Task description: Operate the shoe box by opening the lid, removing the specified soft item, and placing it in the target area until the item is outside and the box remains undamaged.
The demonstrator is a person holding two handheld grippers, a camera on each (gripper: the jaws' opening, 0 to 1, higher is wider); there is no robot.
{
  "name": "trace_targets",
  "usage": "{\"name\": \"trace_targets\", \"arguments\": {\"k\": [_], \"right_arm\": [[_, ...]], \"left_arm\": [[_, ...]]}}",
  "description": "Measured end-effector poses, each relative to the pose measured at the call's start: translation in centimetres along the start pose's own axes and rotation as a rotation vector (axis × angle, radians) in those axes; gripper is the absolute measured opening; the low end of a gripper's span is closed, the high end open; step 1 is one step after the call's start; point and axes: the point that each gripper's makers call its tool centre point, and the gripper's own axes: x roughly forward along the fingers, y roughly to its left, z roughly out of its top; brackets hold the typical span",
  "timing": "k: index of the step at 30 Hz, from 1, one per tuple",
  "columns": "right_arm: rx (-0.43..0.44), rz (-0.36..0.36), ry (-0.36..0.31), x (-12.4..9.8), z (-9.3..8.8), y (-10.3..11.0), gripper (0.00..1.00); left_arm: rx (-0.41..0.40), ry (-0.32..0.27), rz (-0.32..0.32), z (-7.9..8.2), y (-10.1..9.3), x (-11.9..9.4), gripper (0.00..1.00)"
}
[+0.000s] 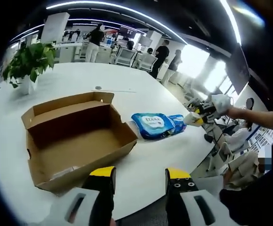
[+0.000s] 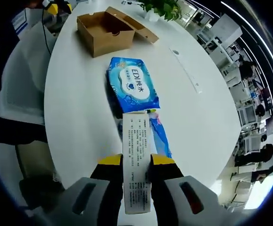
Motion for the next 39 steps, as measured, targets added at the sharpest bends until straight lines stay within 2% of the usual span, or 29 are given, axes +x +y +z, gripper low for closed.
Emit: {"name": "trace_targets", "arguments": {"k": [10,18,27,39], "right_arm": [[-0.047,0.000,0.009,1.4,0.2,-2.6,0.19],[-0.106,-0.007,0.017,2.5,1.1,-4.9,0.19],[-0.175,-0.027,0.033,4.8,2.4,-8.1,0.19],[-0.225,-0.018,0.059,8.6,3.0,-9.4,0.19]], "left_arm": [[-0.045,-0.015,0.049,-0.7,0.9,-0.9,0.42],[-0.087,-0.035,0.098,-1.5,1.9,-2.2,0.42],[-0.127,-0.051,0.149,-2.3,3.2,-3.9,0.42],[-0.166,-0.068,0.205,-2.8,4.4,-6.4,0.42]]}}
